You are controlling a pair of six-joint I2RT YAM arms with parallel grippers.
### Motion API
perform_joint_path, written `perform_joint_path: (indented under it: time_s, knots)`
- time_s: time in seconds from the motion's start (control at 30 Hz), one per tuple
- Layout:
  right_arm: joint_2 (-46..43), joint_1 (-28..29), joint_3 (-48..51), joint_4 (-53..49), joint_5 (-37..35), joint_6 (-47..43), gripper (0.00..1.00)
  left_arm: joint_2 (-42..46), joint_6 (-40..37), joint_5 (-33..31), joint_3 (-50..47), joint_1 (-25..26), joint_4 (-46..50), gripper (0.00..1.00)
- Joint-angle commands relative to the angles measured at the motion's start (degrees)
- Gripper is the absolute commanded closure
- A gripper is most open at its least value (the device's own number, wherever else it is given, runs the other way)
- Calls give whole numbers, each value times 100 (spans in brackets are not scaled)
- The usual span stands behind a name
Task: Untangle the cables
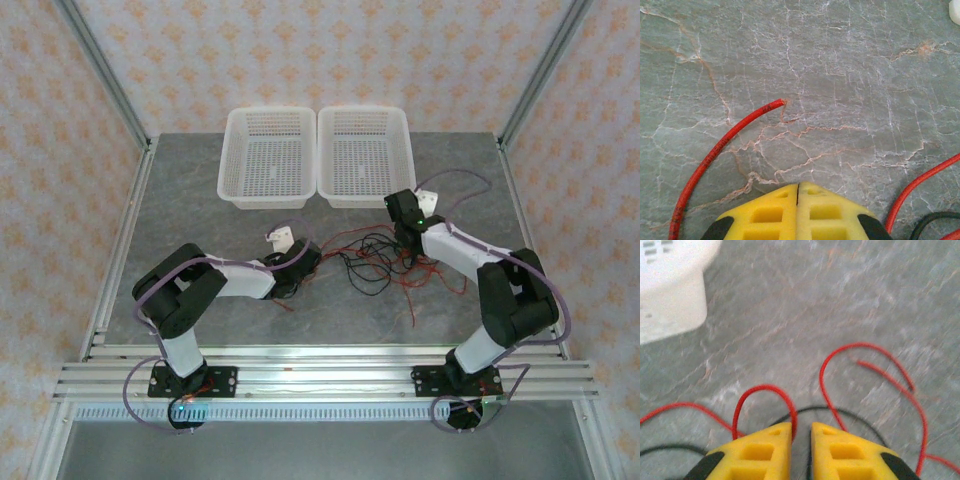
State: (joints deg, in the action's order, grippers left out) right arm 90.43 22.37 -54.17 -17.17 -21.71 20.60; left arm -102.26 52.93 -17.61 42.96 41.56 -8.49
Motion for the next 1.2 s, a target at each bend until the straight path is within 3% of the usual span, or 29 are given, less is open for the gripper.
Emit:
perform_joint_path:
  time_s: [0.0,0.27,0.37,0.57,0.67,0.93,1.17]
  knots:
    - [-318,-178,97,528,-778,-1,93,-858,93,-727,-709,-445,2153,100]
    - [-1345,-550,122,187,-1385,103,100,-1010,116,-623,-789,-491,1987,100]
    - [-1694,-625,178,60,-1042,77,98,-938,96,-636,-789,-500,2013,100]
    - [-940,-665,-136,-617,1461,104,57,-744,72,-649,-792,-500,2058,100]
    - [-623,-672,92,-323,1930,328,48,-743,55,-638,-780,-500,2034,100]
    - [-155,-669,214,22,1798,540,49,-743,33,-616,-772,-500,2003,100]
    - [454,-665,224,304,1449,594,59,-743,52,-645,-780,-501,2027,100]
